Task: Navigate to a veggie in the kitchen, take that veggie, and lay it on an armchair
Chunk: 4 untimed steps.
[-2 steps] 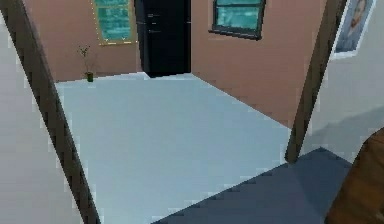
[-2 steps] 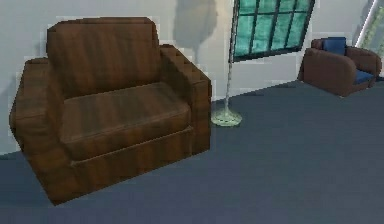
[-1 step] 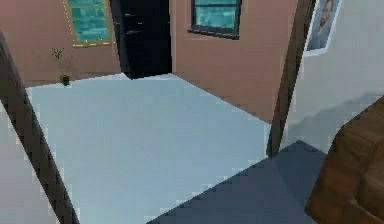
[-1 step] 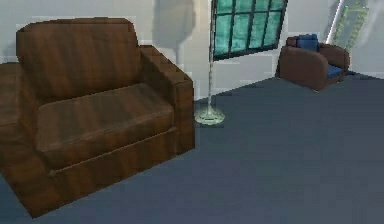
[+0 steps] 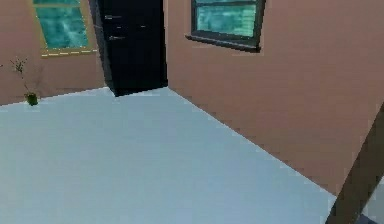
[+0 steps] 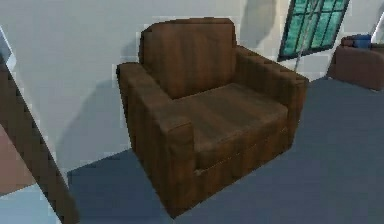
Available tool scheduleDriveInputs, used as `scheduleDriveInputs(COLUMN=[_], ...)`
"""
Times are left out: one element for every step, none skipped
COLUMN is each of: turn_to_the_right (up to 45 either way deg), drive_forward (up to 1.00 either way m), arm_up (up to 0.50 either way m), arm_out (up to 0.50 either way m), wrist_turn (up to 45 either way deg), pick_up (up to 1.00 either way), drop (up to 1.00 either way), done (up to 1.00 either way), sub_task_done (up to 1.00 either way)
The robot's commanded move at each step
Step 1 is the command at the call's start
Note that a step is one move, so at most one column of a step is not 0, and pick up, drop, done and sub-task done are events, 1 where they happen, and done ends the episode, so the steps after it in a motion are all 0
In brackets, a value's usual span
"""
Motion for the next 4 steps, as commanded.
scheduleDriveInputs(turn_to_the_right=[9.0, 0.0, -45.0, -24.0], drive_forward=[0.0, 0.05, 0.0, 0.0], arm_up=[0.0, 0.0, 0.0, 0.0], arm_out=[0.0, 0.0, 0.0, 0.0], wrist_turn=[0.0, 0.0, 0.0, 0.0], pick_up=[0.0, 0.0, 0.0, 0.0], drop=[0.0, 0.0, 0.0, 0.0], done=[0.0, 0.0, 0.0, 0.0], sub_task_done=[0.0, 0.0, 0.0, 0.0])
